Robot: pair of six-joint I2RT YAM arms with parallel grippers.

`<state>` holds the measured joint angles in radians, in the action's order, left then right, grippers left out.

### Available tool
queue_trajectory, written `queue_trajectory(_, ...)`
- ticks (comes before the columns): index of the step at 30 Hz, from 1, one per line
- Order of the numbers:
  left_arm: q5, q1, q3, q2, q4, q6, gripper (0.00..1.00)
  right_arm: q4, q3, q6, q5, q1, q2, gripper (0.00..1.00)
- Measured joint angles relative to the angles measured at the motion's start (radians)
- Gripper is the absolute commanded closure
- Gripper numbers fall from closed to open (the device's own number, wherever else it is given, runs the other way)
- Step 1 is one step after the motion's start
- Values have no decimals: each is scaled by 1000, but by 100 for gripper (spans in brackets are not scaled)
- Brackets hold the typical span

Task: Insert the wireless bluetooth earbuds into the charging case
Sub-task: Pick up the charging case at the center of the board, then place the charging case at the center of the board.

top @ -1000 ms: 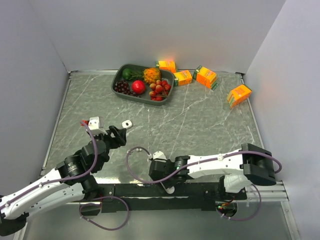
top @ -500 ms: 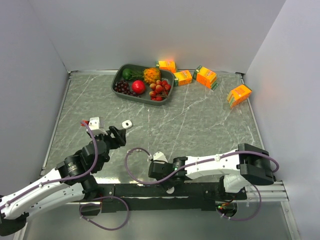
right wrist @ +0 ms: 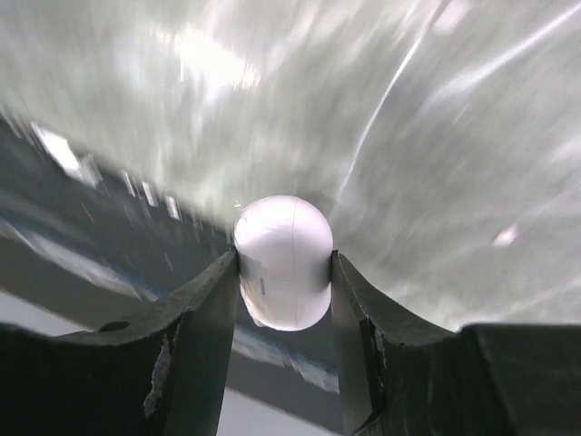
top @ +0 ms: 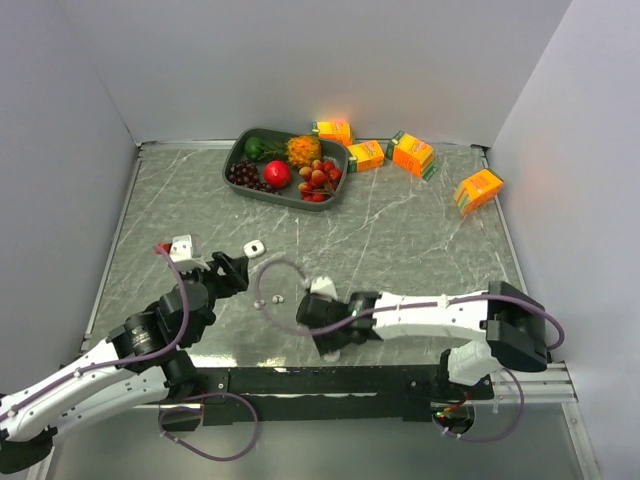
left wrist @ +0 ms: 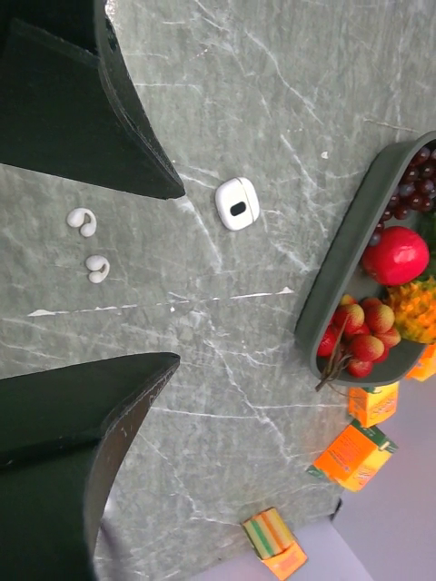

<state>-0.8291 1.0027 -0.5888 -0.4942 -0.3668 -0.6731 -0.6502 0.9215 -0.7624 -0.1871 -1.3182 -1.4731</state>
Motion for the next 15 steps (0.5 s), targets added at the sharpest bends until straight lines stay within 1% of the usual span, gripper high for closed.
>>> queue_trajectory(4, -19, 0, 0, 13, -1, -5, 25, 49, 39, -45, 16, 190, 13, 100)
queue_trajectory(5, -26, 0, 0, 13, -4, -10, 25, 53, 63, -66, 19, 245, 11, 100)
queue_trajectory(8, -64, 0, 0, 8, -27, -38, 25, 43, 167, -136, 13, 354, -19, 100)
queue_trajectory(11, -115, 0, -1, -14, -58, -77, 26, 8, 340, -218, 6, 422, -125, 100)
queue_trajectory(15, -165, 0, -11, -63, -114, -146, 28, -93, 561, -322, 15, 463, -319, 100)
